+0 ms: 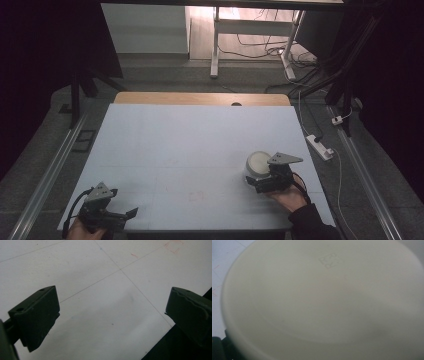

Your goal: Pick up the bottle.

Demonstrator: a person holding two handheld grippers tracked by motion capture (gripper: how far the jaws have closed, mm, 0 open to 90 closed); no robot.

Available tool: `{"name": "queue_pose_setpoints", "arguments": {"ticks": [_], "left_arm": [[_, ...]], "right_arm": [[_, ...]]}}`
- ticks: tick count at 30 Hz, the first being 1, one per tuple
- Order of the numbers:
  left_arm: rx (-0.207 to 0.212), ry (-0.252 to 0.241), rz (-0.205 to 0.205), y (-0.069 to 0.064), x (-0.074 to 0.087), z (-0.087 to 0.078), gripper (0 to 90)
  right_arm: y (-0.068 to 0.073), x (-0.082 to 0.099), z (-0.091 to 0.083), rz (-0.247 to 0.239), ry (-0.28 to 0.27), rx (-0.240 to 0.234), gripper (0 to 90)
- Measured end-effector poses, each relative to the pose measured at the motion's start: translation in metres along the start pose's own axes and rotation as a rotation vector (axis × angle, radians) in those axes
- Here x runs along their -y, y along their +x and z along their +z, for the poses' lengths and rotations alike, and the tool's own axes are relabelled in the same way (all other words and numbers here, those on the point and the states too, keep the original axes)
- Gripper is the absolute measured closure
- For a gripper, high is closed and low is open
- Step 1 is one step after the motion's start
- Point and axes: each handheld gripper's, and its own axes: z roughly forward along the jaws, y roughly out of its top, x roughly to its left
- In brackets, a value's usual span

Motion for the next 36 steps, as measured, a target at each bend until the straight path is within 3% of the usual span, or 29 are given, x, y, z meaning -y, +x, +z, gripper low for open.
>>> {"name": "queue_pose_setpoints", "arguments": {"ticks": [11, 21, 28, 36], "left_arm": [[0.001, 0.003, 0.005, 0.0, 0.0, 0.0, 0.3], [-0.002, 0.001, 0.007, -0.001, 0.0, 0.0, 0.4], [0.0, 0.002, 0.006, -0.001, 0.0, 0.0, 0.4], [0.0, 0.002, 0.004, 0.0, 0.0, 0.0, 0.4]], "right_arm": [[0.002, 0.0, -0.002, -0.045, -0.002, 0.025, 5.9], [0.001, -0.001, -0.003, -0.073, 0.002, 0.015, 6.4], [0.0, -0.002, -0.004, -0.067, 0.007, -0.004, 6.5], [0.009, -0.012, -0.005, -0.103, -0.008, -0.02, 6.5]]}}
